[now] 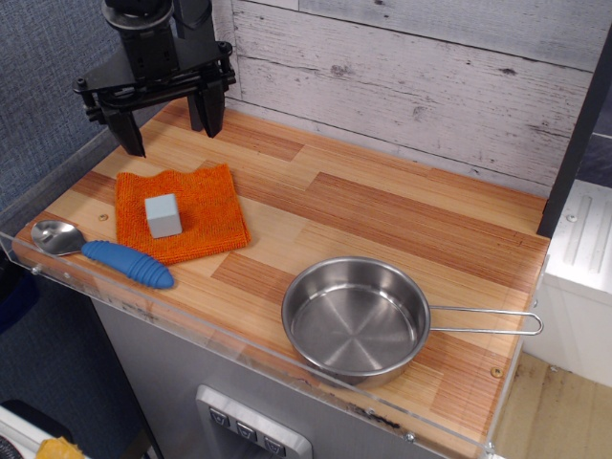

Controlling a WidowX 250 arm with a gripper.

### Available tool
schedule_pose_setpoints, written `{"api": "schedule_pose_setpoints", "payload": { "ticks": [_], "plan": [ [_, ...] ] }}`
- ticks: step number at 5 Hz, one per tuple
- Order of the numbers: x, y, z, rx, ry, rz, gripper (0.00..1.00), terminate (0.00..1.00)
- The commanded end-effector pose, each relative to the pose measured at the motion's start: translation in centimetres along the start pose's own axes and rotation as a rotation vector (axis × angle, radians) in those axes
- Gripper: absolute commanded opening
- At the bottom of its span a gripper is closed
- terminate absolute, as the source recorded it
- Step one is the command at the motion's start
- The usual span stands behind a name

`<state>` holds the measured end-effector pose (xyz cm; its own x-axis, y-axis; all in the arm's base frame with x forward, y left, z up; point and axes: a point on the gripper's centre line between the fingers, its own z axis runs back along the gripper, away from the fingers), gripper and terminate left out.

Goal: Move metal pot to upper middle of table

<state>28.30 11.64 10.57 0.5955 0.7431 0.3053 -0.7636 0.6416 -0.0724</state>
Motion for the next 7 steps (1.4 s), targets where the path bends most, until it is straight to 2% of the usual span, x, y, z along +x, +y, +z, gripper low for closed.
{"api": "schedule_pose_setpoints", "payload": {
  "ticks": [1, 3, 4, 6, 7],
  "plan": [
    [0.0, 0.0, 0.0, 0.000, 0.000, 0.000, 1.00, 0.00],
    [-2.6, -3.1, 0.7, -0.057, 0.004, -0.109, 1.00, 0.00],
    [-4.3, -4.3, 1.0, -0.142, -0.009, -0.180, 1.00, 0.00],
    [-8.5, -4.4, 0.6, -0.198, 0.020, -0.378, 1.00, 0.00],
    [-10.3, -4.7, -0.1, -0.191, 0.049, -0.458, 1.00, 0.00]
  ]
}}
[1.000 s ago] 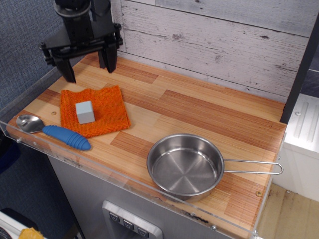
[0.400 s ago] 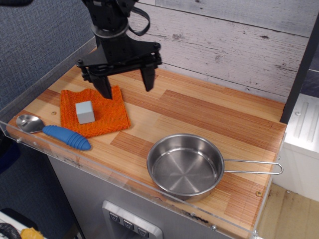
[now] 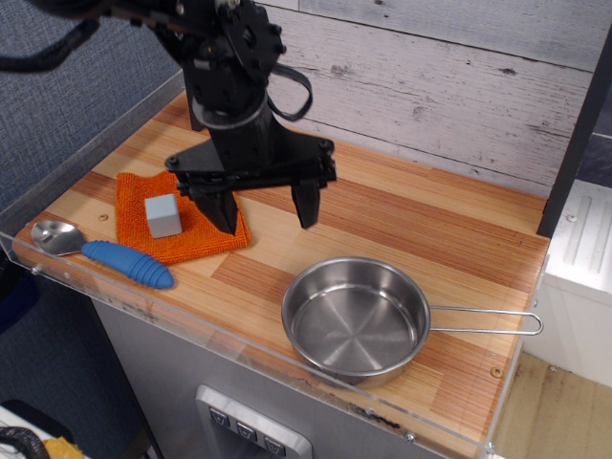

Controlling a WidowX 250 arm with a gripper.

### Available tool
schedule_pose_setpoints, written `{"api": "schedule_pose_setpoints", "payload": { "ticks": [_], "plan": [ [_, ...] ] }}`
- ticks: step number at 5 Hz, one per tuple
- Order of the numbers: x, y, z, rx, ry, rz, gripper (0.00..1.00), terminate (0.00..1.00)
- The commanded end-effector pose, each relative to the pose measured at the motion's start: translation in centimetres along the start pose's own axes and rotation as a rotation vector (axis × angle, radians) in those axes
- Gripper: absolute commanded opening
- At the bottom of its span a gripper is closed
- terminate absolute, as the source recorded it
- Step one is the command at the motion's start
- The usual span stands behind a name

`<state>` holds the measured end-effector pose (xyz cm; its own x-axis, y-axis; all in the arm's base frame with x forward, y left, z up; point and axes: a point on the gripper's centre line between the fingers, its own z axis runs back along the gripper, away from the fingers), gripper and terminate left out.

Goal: Move metal pot to upper middle of table

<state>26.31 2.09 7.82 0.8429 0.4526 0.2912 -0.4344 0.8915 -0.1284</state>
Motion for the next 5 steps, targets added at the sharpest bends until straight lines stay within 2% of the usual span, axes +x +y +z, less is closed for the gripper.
{"api": "schedule_pose_setpoints", "payload": {
  "ticks": [1, 2, 3, 4, 5],
  "plan": [
    [-2.4, -1.5, -1.2, 0.011, 0.039, -0.127, 1.00, 0.00],
    [-3.7, -1.6, -2.6, 0.007, 0.069, -0.147, 1.00, 0.00],
    [-4.3, -1.6, -4.0, -0.007, 0.057, -0.141, 1.00, 0.00],
    [-4.6, -1.6, -4.4, 0.002, 0.050, -0.157, 0.00, 0.00],
    [-4.7, -1.5, -4.4, 0.006, 0.035, -0.159, 0.00, 0.00]
  ]
}}
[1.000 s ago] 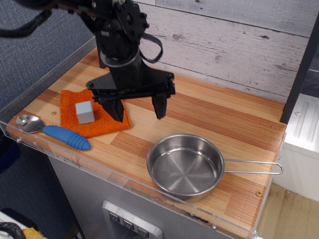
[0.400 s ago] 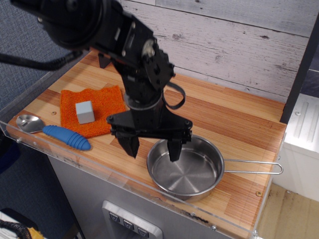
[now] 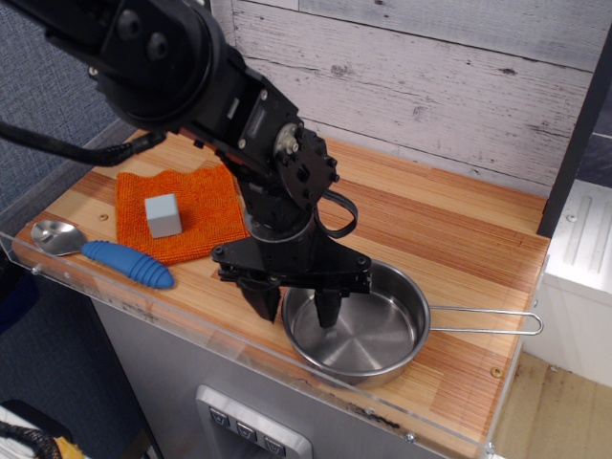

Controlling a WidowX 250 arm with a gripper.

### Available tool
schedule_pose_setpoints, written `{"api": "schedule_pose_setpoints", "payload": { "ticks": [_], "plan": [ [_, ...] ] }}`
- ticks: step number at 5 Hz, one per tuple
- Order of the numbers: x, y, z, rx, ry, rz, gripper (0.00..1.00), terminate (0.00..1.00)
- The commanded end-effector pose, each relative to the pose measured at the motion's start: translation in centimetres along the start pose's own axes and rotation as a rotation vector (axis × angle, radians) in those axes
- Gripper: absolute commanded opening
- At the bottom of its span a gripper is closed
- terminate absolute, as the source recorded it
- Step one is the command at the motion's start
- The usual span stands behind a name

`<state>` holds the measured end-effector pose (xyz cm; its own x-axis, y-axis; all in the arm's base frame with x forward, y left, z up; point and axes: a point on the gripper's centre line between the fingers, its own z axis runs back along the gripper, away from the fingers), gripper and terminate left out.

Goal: Move metal pot to upper middle of table

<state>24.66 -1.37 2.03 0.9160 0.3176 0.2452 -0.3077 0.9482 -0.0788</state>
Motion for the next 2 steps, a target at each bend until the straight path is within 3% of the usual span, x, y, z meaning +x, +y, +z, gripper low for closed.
{"api": "schedule_pose_setpoints", "payload": {
  "ticks": [1, 2],
  "plan": [
    [-0.18, 0.32, 0.58, 0.011, -0.026, -0.020, 0.00, 0.00],
    [-0.28, 0.48, 0.57, 0.005, -0.022, -0.022, 0.00, 0.00]
  ]
}}
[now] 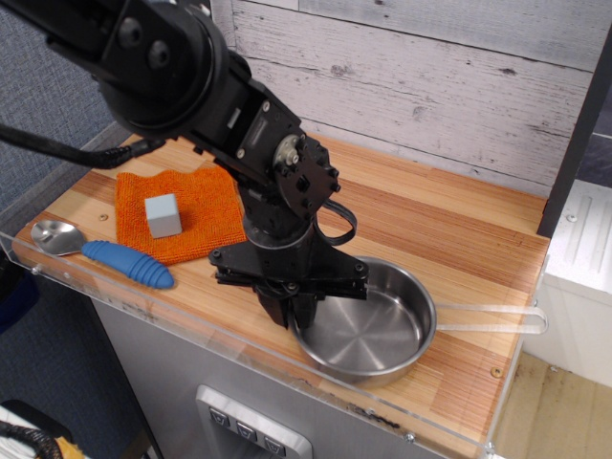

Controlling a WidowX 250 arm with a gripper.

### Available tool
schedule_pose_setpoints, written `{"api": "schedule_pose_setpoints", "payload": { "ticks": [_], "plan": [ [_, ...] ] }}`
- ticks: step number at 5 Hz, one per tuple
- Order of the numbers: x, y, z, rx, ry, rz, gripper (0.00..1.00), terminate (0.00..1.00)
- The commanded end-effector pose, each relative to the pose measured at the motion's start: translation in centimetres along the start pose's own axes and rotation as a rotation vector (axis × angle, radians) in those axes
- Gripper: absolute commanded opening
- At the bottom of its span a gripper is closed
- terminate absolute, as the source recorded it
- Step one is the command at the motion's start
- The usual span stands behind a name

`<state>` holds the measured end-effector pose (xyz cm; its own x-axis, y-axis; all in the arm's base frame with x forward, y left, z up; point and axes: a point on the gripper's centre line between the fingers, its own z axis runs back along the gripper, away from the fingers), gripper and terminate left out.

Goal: Move metal pot to upper middle of table

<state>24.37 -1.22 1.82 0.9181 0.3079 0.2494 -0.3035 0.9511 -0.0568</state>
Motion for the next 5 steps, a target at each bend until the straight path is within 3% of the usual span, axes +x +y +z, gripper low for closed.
{"api": "schedule_pose_setpoints", "payload": {
  "ticks": [1, 5],
  "plan": [
    [0.5, 0.9, 1.6, -0.008, -0.034, 0.003, 0.00, 0.00],
    [6.1, 0.7, 5.8, -0.063, -0.112, -0.070, 0.00, 0.00]
  ]
}}
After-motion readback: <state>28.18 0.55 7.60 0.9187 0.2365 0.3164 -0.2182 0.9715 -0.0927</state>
